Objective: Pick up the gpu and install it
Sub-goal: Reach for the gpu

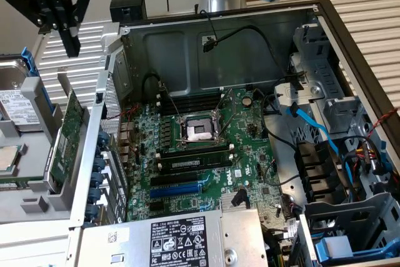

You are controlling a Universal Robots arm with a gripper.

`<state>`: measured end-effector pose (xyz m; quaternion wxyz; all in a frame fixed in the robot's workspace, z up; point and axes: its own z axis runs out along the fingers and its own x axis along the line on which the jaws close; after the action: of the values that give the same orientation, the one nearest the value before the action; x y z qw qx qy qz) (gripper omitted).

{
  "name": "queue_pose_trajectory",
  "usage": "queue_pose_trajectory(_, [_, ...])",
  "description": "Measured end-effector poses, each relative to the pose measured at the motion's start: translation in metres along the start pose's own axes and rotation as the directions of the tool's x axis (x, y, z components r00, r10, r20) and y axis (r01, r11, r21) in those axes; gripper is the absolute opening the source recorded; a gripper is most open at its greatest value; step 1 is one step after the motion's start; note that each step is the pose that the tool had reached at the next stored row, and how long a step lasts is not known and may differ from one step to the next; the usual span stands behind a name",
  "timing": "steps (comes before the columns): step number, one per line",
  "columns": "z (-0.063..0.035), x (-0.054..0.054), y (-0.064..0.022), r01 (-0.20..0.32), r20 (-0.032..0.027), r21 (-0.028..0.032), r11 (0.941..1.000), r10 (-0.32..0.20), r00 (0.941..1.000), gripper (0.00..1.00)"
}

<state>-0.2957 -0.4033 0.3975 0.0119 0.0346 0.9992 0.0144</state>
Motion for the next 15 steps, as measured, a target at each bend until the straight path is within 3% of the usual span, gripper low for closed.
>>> queue_pose_trajectory(15, [0.0037,0.068,-0.0144,0.000,0.0000,0.0000,1.0000,0.000,1.0000,0.11])
